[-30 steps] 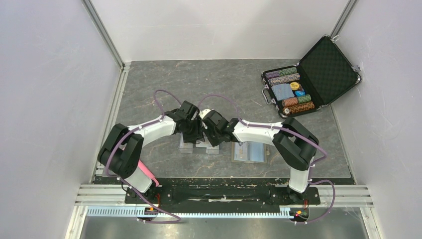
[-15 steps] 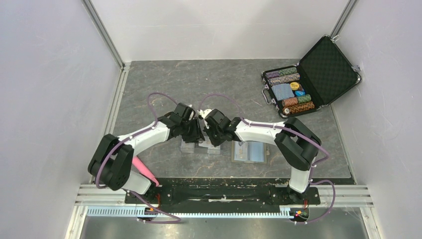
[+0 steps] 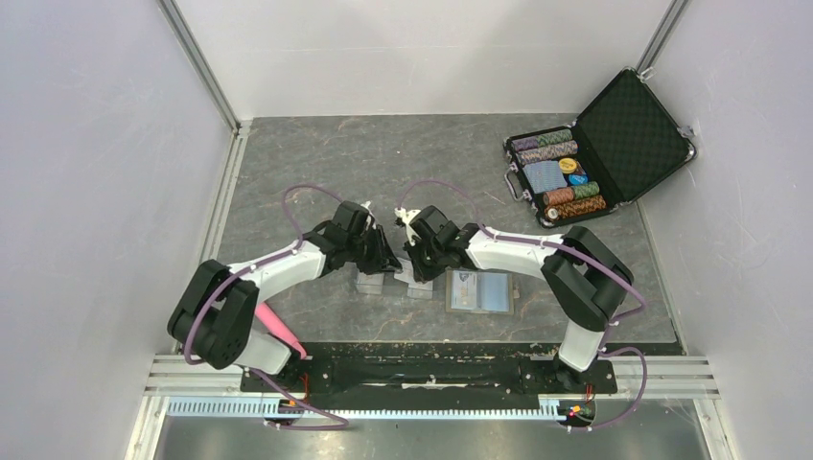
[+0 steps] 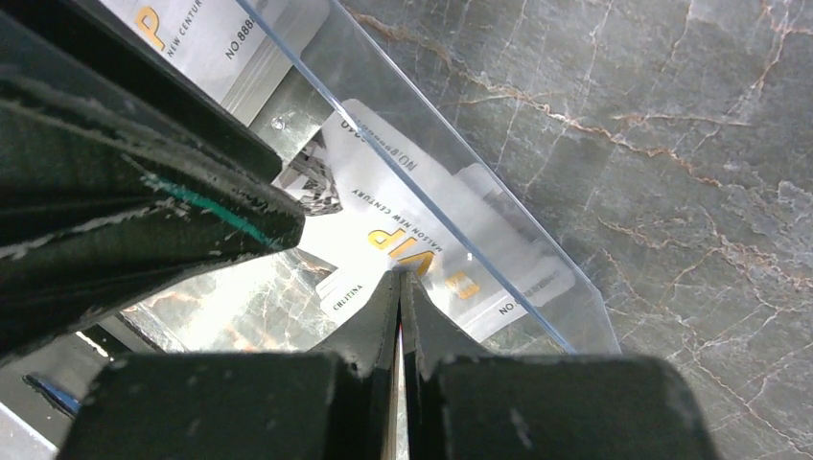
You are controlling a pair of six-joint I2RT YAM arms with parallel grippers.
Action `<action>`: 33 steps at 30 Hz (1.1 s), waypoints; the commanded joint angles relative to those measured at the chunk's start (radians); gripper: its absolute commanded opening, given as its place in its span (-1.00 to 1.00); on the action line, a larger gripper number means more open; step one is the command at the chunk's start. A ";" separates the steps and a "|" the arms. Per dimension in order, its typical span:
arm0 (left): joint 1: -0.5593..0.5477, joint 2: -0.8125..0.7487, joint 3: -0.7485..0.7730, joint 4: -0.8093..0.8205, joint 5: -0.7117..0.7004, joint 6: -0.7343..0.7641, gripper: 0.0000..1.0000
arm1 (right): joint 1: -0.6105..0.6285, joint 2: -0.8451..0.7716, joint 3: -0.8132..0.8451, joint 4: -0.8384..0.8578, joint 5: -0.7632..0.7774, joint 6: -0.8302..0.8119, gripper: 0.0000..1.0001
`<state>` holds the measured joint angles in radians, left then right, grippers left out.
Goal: Put the credit cards into the card holder
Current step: Pick up the credit card from the storage box.
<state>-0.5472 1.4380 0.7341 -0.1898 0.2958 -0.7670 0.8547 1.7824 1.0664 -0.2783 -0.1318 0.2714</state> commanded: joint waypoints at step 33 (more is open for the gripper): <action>-0.063 0.107 0.122 -0.114 -0.089 0.040 -0.26 | -0.200 -0.316 -0.011 -0.171 -0.056 0.004 -1.00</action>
<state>-0.6090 1.6047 0.7940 -0.0906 0.3813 -0.7975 0.6567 1.5017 1.0451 -0.4389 -0.1898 0.2951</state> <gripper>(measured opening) 0.356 0.003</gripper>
